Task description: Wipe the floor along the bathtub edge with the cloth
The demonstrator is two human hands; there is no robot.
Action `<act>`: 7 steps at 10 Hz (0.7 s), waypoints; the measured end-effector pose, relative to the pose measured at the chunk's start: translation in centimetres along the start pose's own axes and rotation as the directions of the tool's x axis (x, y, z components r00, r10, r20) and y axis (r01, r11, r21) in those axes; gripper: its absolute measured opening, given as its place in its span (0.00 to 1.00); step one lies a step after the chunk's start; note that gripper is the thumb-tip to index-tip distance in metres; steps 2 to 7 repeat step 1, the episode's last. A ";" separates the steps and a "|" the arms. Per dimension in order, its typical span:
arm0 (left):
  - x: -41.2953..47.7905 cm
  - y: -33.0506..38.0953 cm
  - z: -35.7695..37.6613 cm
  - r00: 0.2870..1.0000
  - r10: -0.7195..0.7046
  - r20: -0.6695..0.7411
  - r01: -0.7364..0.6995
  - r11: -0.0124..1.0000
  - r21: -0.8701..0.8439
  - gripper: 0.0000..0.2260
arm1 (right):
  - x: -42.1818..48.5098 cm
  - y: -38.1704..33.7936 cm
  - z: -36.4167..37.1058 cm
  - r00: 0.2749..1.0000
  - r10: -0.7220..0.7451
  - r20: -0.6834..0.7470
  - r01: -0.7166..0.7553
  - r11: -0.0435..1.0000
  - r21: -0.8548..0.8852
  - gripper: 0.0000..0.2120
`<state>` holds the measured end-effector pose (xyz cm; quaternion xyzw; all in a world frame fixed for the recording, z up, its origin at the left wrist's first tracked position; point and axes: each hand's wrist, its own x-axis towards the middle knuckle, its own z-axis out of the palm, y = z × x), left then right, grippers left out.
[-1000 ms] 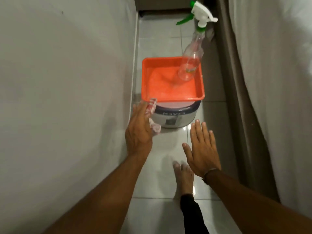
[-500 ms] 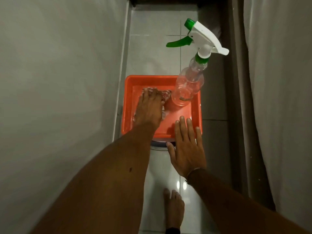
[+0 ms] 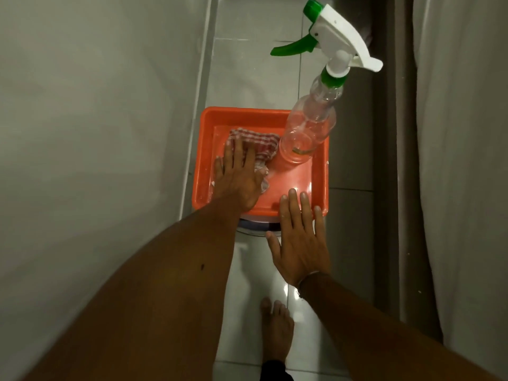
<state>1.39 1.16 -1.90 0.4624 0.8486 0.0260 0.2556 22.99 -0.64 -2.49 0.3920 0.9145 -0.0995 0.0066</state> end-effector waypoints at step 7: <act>-4.4 0.1 -1.5 0.992 -0.024 -0.126 0.024 1.000 0.004 0.34 | -1.3 0.0 -2.3 0.999 -0.025 -0.038 0.026 0.999 0.020 0.40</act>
